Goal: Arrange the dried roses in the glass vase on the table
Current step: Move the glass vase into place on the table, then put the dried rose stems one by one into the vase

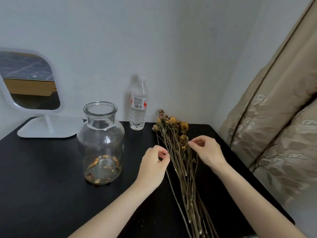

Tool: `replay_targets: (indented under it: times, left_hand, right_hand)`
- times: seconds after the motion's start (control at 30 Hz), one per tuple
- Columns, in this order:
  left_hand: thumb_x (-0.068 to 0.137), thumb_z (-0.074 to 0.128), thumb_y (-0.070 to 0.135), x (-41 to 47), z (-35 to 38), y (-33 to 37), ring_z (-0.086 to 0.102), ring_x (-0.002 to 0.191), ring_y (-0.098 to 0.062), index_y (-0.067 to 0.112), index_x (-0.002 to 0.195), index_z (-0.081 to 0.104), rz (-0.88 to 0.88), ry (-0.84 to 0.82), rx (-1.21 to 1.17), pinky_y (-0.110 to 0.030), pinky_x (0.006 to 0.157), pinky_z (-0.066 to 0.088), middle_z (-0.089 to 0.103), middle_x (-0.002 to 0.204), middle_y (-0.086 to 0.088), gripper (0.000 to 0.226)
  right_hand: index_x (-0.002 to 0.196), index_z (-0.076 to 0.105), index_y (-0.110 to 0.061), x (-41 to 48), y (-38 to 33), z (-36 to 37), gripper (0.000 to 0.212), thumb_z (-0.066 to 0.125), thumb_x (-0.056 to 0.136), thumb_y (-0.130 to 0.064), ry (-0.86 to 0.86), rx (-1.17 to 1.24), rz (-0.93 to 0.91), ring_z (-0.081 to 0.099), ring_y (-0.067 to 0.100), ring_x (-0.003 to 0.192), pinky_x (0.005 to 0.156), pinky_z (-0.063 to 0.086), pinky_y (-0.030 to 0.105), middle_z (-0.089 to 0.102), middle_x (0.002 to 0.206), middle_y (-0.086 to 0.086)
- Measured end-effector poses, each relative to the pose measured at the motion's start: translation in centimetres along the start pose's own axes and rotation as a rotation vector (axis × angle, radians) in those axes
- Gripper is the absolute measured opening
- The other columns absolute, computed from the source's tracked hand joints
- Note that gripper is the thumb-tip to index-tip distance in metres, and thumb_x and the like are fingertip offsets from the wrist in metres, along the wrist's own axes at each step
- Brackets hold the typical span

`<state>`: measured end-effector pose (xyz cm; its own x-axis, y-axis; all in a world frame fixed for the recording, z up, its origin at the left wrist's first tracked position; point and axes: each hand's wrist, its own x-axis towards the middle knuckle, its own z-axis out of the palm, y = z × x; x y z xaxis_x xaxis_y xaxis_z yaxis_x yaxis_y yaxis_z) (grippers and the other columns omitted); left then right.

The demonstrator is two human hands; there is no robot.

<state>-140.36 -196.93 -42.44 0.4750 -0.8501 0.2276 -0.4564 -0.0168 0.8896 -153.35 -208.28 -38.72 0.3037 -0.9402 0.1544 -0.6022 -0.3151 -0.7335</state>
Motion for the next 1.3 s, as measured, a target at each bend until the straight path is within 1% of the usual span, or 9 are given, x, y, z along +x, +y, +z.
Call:
replay_targets:
  times: [0.13,0.33,0.5,0.57,0.73,0.87,1.0,1.1,1.3]
  left_hand:
    - [0.091,0.054,0.03,2.9,2.7,-0.4,0.052,0.081,-0.009,0.017,0.097,0.062,-0.039,-0.023,0.111,-0.021,0.071,0.038,0.055,0.089,0.005,0.017]
    - [0.08,0.061,0.05,4.5,4.8,0.3,0.054,0.073,-0.01,0.023,0.084,0.059,-0.145,-0.012,0.192,-0.026,0.058,0.039,0.053,0.074,0.012,0.027]
    - [0.083,0.061,0.037,4.9,5.6,0.3,0.06,0.087,-0.02,0.02,0.095,0.061,-0.225,-0.011,0.29,-0.029,0.069,0.044,0.061,0.091,0.004,0.022]
    - [0.085,0.059,0.032,5.1,5.7,0.1,0.061,0.087,-0.023,0.016,0.09,0.064,-0.238,-0.008,0.281,-0.029,0.069,0.043,0.063,0.09,0.001,0.017]
    - [0.09,0.056,0.03,5.1,5.2,-0.3,0.059,0.072,-0.022,0.004,0.079,0.065,-0.159,0.03,0.151,-0.027,0.062,0.041,0.06,0.07,-0.002,0.03]
    - [0.09,0.057,0.028,4.9,4.5,-0.7,0.052,0.063,-0.006,0.011,0.079,0.062,-0.068,0.076,0.03,-0.013,0.056,0.038,0.056,0.067,0.007,0.021]
    - [0.09,0.057,0.025,4.5,4.0,-0.9,0.044,0.047,-0.007,0.01,0.075,0.059,-0.065,0.075,-0.154,-0.022,0.05,0.038,0.051,0.059,0.002,0.022]
    - [0.092,0.055,0.022,4.3,3.6,-0.6,0.043,0.037,-0.001,0.012,0.076,0.058,-0.066,0.076,-0.255,-0.018,0.04,0.039,0.051,0.057,0.002,0.019]
    - [0.092,0.054,0.022,4.2,2.7,0.3,0.041,0.037,-0.004,0.009,0.083,0.06,-0.034,0.065,-0.365,-0.018,0.038,0.038,0.051,0.053,0.006,0.017]
  right_hand:
    - [0.096,0.067,-0.015,0.6,1.9,0.0,0.017,0.064,0.086,-0.029,-0.014,-0.056,0.104,0.055,0.009,0.084,0.067,0.039,0.021,0.063,0.091,-0.003]
    - [0.091,0.067,-0.015,1.2,2.4,0.7,0.017,0.063,0.087,-0.032,-0.06,-0.056,0.13,0.054,0.008,0.08,0.069,0.039,0.022,0.059,0.082,-0.006]
    - [0.088,0.065,-0.016,1.4,2.5,1.5,0.015,0.063,0.086,-0.031,-0.085,-0.067,0.13,0.051,0.005,0.075,0.069,0.039,0.022,0.056,0.077,-0.008]
    - [0.086,0.064,-0.017,1.4,2.7,1.6,0.014,0.064,0.086,-0.031,-0.091,-0.063,0.134,0.052,0.006,0.076,0.069,0.04,0.022,0.056,0.078,-0.007]
    - [0.086,0.061,-0.018,1.7,2.8,1.7,0.012,0.064,0.086,-0.03,-0.096,-0.071,0.183,0.05,0.005,0.071,0.06,0.038,0.019,0.054,0.077,-0.008]
    - [0.083,0.059,-0.019,1.8,2.8,2.0,0.015,0.065,0.085,-0.033,-0.087,-0.071,0.192,0.05,0.004,0.068,0.053,0.036,0.016,0.055,0.076,-0.007]
    - [0.076,0.06,-0.02,1.8,2.7,2.3,0.018,0.065,0.084,-0.036,-0.099,-0.057,0.188,0.053,0.004,0.068,0.054,0.037,0.016,0.057,0.076,-0.006]
    - [0.068,0.058,-0.022,1.8,2.5,2.4,0.023,0.066,0.083,-0.038,-0.117,-0.069,0.211,0.053,0.003,0.067,0.053,0.036,0.016,0.058,0.073,-0.007]
    - [0.069,0.068,-0.015,2.0,2.3,2.4,0.021,0.066,0.083,-0.03,-0.17,-0.05,0.278,0.058,0.006,0.066,0.055,0.043,0.017,0.062,0.07,-0.003]
